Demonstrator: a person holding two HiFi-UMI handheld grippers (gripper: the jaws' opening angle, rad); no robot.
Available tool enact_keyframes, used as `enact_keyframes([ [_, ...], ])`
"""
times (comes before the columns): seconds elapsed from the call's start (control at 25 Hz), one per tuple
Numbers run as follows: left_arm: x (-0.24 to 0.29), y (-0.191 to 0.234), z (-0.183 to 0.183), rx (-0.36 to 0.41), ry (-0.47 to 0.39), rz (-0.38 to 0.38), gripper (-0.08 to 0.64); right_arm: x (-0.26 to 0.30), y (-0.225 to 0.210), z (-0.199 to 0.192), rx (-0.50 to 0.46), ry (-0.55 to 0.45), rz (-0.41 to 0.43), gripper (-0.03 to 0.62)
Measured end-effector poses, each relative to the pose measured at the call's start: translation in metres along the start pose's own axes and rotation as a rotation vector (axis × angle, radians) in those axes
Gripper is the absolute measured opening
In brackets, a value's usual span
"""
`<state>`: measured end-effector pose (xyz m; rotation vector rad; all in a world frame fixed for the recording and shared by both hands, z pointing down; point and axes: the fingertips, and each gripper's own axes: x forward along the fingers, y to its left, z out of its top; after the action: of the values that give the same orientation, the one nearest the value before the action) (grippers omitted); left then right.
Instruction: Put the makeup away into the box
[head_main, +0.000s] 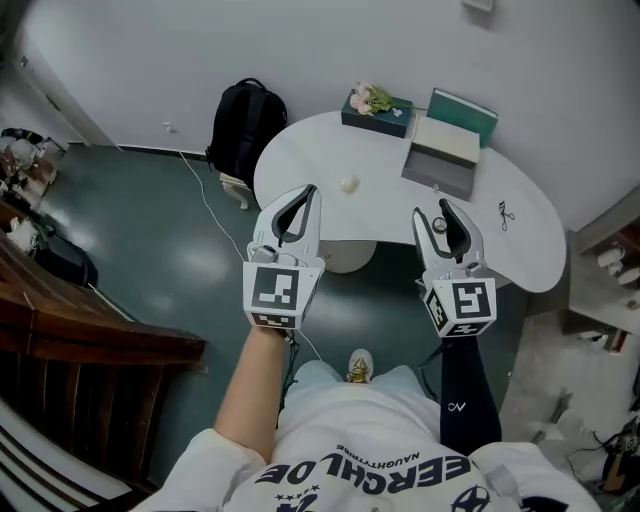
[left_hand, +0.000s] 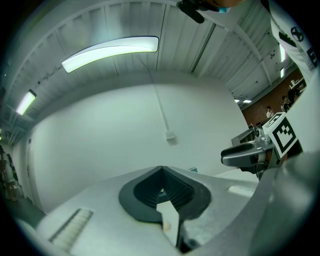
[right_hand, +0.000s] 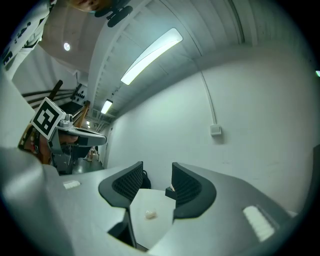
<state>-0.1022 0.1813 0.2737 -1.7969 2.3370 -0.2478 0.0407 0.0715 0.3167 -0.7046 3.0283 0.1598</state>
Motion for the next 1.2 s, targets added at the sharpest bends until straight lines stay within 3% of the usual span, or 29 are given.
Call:
enact_keyframes([
  [0.4, 0.029, 0.03, -0.005, 0.041, -0.005, 0.03, 0.0, 0.056, -0.001, -0.01, 0.036, 0.0, 0.052, 0.21],
  [0.64, 0.074, 0.061, -0.023, 0.031, -0.025, 0.006, 0.0, 0.108, -0.012, -0.018, 0.025, 0.007, 0.032, 0.21],
  [1.2, 0.227, 0.155, -0.055, 0.013, -0.065, -0.176, 0.0, 0.259, -0.029, -0.021, 0.001, 0.035, -0.096, 0.219],
])
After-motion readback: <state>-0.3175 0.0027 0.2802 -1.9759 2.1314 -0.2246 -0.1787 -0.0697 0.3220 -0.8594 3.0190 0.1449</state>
